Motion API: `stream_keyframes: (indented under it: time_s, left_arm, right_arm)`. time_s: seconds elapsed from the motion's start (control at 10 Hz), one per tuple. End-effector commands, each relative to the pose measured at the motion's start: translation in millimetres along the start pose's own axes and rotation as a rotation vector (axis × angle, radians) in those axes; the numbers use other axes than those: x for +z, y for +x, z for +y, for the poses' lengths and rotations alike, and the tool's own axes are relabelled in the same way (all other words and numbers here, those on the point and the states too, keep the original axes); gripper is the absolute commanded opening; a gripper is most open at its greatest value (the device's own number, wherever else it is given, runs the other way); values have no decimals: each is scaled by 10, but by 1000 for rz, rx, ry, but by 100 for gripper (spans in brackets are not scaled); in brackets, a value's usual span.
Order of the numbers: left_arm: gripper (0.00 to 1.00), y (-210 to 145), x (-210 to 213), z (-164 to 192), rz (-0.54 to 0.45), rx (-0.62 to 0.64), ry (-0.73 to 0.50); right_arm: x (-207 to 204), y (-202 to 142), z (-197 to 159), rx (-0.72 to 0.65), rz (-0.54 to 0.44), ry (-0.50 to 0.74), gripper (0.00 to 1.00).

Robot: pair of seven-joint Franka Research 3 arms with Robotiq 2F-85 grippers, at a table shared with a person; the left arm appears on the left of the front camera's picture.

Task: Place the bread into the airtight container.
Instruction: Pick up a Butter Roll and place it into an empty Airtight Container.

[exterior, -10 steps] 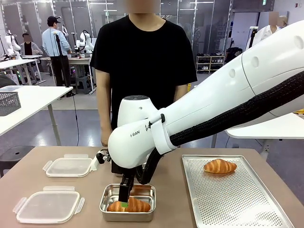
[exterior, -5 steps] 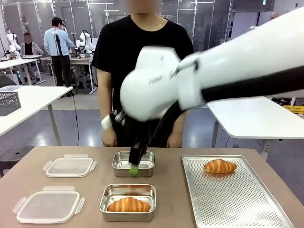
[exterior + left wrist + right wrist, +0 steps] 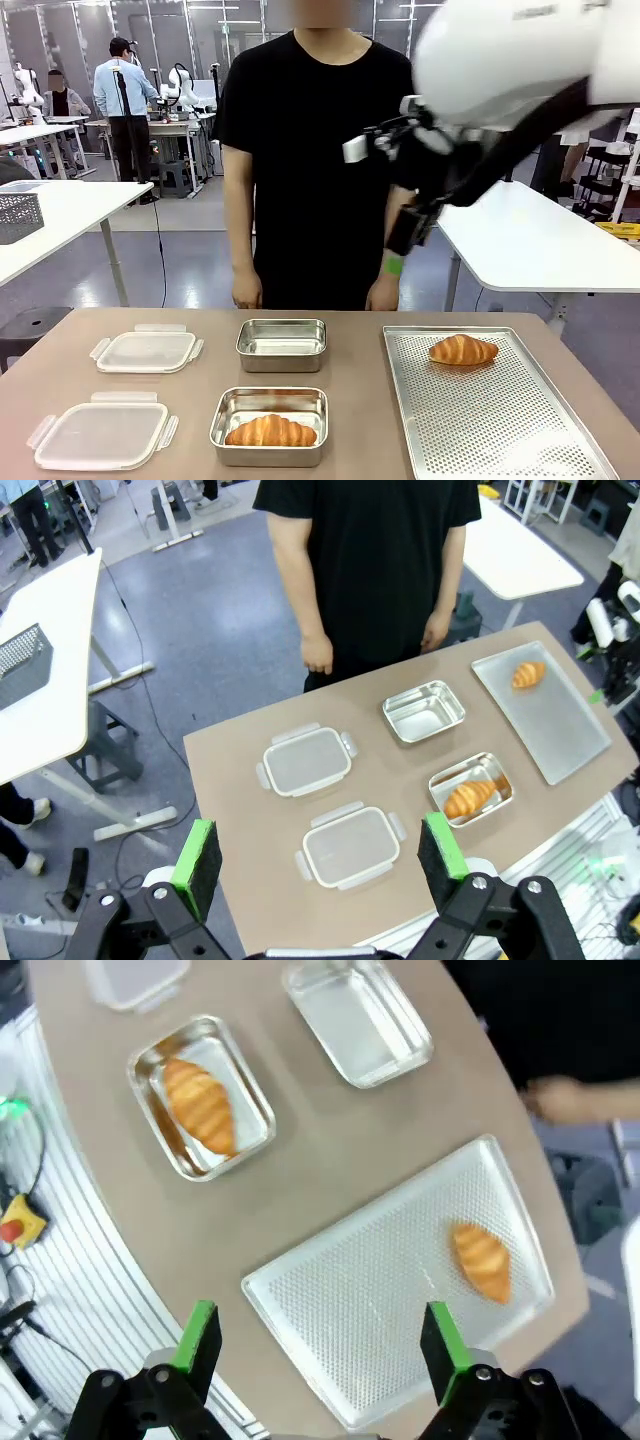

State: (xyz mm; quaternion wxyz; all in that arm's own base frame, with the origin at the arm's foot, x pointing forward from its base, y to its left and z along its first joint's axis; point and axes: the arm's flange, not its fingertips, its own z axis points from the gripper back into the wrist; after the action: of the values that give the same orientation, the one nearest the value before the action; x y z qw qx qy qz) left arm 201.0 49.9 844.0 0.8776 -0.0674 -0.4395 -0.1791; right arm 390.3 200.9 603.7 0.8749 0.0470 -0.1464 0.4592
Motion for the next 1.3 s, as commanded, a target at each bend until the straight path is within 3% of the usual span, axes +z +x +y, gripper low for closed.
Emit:
stream_keyframes:
  time_s: [0.0,0.2,0.6,0.7,0.8,0.9,1.2]
  left_arm:
    - [100,4,14,-6,-1,-3,-2]
    - [100,4,14,-6,-1,-3,-2]
    - [100,4,14,-6,-1,-3,-2]
    - [100,4,14,-6,-1,-3,-2]
    - [100,4,14,-6,-1,-3,-2]
    - [100,4,14,-6,-1,-3,-2]
    - [100,4,14,-6,-1,-3,-2]
  right_arm:
    - [24,-549,-153,-156,-21,-39,100]
    - [66,-1080,-368,-262,-56,-42,100]
    - [-106,-2097,-817,-178,-193,-14,100]
    - [-235,-2219,-926,-119,-237,-50,100]
    - [-387,-2278,-972,-44,-339,-7,100]
    - [-540,-2279,-1026,-24,-378,4,100]
    - [-783,-2083,-1190,63,-394,0,100]
